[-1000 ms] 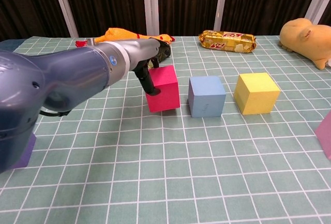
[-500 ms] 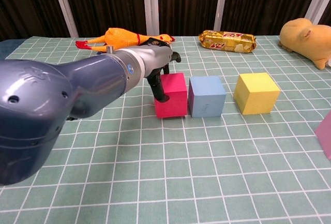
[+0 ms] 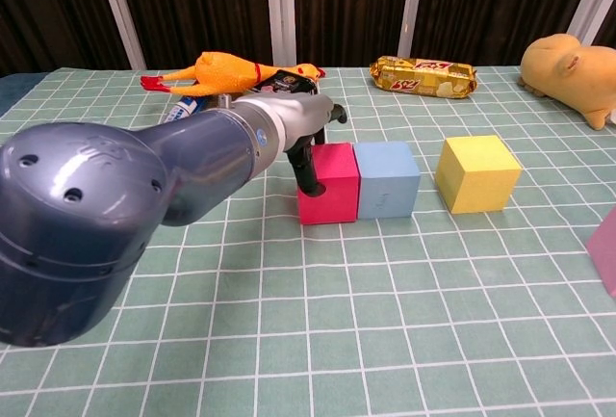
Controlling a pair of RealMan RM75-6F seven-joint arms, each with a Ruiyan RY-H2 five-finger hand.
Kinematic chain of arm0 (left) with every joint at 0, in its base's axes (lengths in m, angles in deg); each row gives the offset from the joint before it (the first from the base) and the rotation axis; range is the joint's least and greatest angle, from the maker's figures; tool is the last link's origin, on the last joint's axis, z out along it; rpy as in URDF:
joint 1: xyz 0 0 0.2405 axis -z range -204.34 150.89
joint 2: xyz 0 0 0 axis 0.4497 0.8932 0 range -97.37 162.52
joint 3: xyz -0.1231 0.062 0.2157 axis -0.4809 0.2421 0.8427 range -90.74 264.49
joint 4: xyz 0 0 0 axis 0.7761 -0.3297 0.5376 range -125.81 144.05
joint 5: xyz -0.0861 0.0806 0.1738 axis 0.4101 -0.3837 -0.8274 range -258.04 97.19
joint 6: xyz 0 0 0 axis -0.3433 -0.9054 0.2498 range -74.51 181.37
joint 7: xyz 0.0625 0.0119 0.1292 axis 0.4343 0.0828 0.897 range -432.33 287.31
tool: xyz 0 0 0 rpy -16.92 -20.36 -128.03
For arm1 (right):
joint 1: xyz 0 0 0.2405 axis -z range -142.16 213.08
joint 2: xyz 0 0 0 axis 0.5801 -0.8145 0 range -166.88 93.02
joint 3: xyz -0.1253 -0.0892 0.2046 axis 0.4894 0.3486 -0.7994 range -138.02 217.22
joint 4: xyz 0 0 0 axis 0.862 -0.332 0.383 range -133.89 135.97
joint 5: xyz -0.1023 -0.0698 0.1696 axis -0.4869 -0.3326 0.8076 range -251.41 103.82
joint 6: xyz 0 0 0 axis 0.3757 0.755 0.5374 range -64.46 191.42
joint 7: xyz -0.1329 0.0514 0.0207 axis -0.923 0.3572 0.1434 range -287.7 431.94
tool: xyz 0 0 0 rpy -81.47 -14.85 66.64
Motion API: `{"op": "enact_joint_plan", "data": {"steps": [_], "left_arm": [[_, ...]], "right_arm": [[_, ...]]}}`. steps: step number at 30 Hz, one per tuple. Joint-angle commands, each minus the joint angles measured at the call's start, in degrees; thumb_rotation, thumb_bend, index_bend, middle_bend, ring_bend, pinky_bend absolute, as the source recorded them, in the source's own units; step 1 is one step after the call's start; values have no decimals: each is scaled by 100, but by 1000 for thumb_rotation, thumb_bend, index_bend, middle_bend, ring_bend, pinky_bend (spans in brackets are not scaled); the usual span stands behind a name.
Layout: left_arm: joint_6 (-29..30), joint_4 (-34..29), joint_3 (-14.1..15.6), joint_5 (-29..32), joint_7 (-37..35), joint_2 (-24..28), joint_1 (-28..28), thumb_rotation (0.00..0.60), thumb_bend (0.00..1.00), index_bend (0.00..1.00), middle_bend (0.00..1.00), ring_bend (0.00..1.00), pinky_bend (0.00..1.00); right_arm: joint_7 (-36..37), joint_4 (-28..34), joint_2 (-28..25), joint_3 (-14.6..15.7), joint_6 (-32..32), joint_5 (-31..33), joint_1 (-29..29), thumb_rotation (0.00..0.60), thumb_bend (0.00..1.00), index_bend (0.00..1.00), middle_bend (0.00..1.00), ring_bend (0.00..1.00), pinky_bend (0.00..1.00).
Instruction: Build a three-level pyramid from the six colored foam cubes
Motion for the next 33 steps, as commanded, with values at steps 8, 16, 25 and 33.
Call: {"op": "enact_joint_plan", "data": {"steps": [8,16,25,33], "left_arm": [[-24,114,-49,21,79,-34,55,600,458,9,292,47,125],[-50,167,-42,60,97,-90,55,600,458,8,293,47,124],[-57,201,-54,40,139,-109,74,600,458,9,293,47,124],[-48,222,-68,92,180,-114,68,600,458,9,293,47,125]], "right_arm": [[33,6,-12,0,22,4,-7,600,240,0,0,0,0],[34,11,-12,2,23,-5,-11,600,240,0,0,0,0],[31,17,-12,1,18,-4,-9,600,240,0,0,0,0],[30,22,-13,3,20,0,-8,600,240,0,0,0,0]]}}
